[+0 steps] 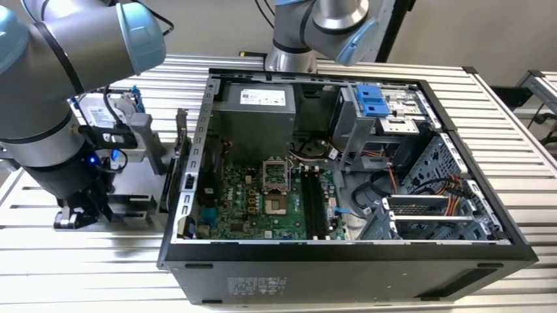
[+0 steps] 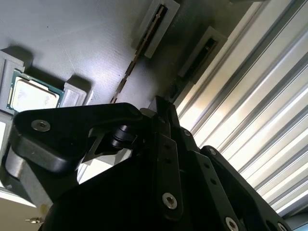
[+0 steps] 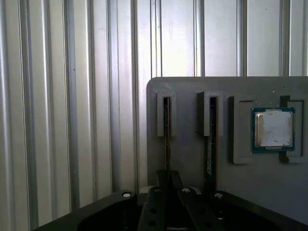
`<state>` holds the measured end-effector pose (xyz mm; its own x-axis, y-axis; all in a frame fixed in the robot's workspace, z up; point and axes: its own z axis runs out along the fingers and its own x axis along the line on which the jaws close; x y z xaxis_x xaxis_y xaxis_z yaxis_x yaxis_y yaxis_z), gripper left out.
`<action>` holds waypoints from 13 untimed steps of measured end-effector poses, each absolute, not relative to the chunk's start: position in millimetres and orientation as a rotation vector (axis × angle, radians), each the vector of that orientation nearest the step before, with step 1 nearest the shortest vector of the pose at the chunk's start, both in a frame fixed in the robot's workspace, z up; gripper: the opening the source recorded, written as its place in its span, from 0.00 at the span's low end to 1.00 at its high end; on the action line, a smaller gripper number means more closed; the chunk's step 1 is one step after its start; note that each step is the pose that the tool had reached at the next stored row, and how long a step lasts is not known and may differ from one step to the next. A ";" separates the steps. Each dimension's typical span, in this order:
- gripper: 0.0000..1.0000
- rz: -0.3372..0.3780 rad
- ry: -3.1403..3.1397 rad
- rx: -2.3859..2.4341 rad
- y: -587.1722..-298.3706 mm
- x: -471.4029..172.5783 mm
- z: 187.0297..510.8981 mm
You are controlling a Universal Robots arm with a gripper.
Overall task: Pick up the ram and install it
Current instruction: 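Pick up the ram and move it above insertion slot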
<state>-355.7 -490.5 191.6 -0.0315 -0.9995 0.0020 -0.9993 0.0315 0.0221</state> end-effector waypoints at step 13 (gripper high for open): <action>0.00 -0.023 -2.244 2.174 -490.5 -355.7 201.9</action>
